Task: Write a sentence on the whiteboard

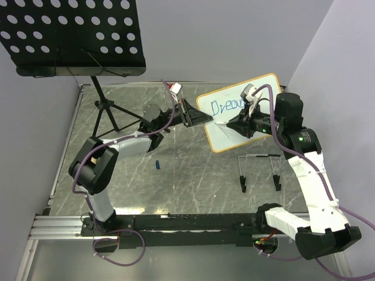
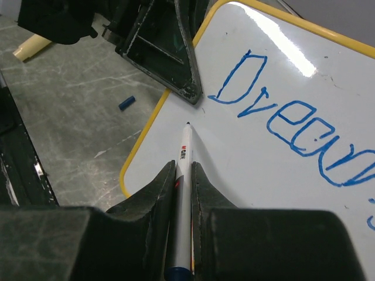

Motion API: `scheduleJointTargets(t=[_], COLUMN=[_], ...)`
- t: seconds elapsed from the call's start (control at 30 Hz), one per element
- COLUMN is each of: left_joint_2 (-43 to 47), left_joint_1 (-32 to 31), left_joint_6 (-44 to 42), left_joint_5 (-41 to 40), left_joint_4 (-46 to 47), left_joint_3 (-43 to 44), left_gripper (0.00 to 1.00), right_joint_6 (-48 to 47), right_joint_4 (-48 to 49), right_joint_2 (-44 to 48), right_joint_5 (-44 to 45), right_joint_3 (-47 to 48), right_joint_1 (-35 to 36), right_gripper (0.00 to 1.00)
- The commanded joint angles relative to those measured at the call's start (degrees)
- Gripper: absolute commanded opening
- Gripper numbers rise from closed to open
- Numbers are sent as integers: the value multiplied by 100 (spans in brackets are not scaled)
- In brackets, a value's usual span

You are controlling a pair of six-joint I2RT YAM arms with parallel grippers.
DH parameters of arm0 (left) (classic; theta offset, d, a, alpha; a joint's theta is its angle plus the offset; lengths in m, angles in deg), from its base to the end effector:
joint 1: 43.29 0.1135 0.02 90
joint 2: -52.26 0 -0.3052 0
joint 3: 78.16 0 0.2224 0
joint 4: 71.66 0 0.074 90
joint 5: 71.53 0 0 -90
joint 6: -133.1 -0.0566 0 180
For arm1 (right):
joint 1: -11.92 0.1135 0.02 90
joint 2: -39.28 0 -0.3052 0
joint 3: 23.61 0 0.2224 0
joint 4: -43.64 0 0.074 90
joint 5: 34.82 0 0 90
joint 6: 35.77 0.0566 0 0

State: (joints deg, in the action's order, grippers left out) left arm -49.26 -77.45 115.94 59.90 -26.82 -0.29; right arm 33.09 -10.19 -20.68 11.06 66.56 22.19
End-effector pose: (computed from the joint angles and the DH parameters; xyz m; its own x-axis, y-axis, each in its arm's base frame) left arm 0.3044 -0.2518 0.3654 -0.8018 -0.3217 -0.5036 0.5606 -0.1131 -0.8203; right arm 0.1548 0.0681 0.4437 -0.0952 -0.2804 -0.9552 -0.8469 0.5270 -0.0703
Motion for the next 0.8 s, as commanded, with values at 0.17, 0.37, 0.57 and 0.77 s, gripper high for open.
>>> scheduleJointTargets(t=[0.17, 0.37, 0.57, 0.77], left_joint_2=[79, 123, 114, 167], left_joint_1=[-127, -118, -118, -83], left_joint_6=[-24, -33, 2, -94], left_joint_5=[-583, -610, -592, -680], left_joint_4=[393, 385, 437, 314], left_joint_3=[370, 335, 353, 379], left_gripper=[1, 1, 1, 1], right_joint_6=[-135, -205, -241, -329], right_joint_4=[205, 161, 117, -76], right_joint_2=[-33, -103, -121, -42], right_joint_5=[782, 958, 984, 975], right_joint_3=[150, 107, 45, 10], right_joint_1=[213, 292, 318, 310], right_gripper=[0, 0, 0, 0])
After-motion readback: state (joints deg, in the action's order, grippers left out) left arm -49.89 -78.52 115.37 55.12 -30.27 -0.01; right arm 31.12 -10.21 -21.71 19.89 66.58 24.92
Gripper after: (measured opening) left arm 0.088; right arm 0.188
